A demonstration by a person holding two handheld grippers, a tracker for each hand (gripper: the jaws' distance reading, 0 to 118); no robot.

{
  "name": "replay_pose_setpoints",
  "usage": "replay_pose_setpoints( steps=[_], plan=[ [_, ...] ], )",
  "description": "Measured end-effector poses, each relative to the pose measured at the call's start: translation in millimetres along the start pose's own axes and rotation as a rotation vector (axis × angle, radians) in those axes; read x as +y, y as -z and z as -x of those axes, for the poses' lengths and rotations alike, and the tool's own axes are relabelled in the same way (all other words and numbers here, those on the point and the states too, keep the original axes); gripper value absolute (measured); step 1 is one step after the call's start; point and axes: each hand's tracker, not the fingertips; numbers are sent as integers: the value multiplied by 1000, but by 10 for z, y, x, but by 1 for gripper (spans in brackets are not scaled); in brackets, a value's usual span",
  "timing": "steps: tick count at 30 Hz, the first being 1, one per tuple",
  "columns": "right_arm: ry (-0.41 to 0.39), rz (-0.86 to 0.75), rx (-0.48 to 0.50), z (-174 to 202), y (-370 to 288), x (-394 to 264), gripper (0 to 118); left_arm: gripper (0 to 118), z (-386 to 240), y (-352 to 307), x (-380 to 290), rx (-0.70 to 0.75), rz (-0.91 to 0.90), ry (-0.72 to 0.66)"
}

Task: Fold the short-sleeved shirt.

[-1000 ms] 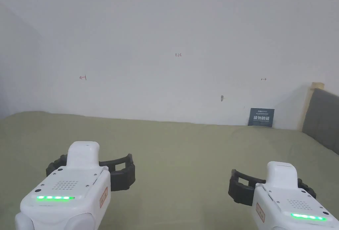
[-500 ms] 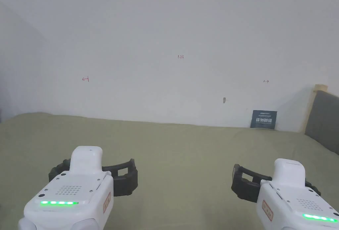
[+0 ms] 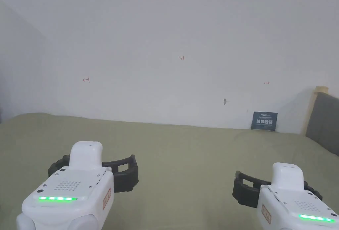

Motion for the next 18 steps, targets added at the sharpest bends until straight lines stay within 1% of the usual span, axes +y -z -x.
replay_pose_setpoints(
  steps=[4, 7, 11, 14, 16, 18],
  plan=[
    [-7, -11, 3, -20, -13, -16, 118, 118, 8, 10, -2, 6, 12, -4],
    [26, -13, 34, -74, -11, 8, 118, 118, 8, 11, -6, 1, 14, -6],
    [31, 0, 1, -87, 12, 52, 118, 118, 1, 15, 8, 3, 14, 3],
    [27, 2, 24, -122, -4, 69, 118, 118, 2, 31, 38, 15, 20, 4],
    [41, -3, 66, -138, -20, 87, 118, 118, 11, 49, 63, 13, 22, 1],
    [40, 17, 62, -123, -4, 112, 118, 118, 6, 51, 84, 16, 22, -2]
  ],
)
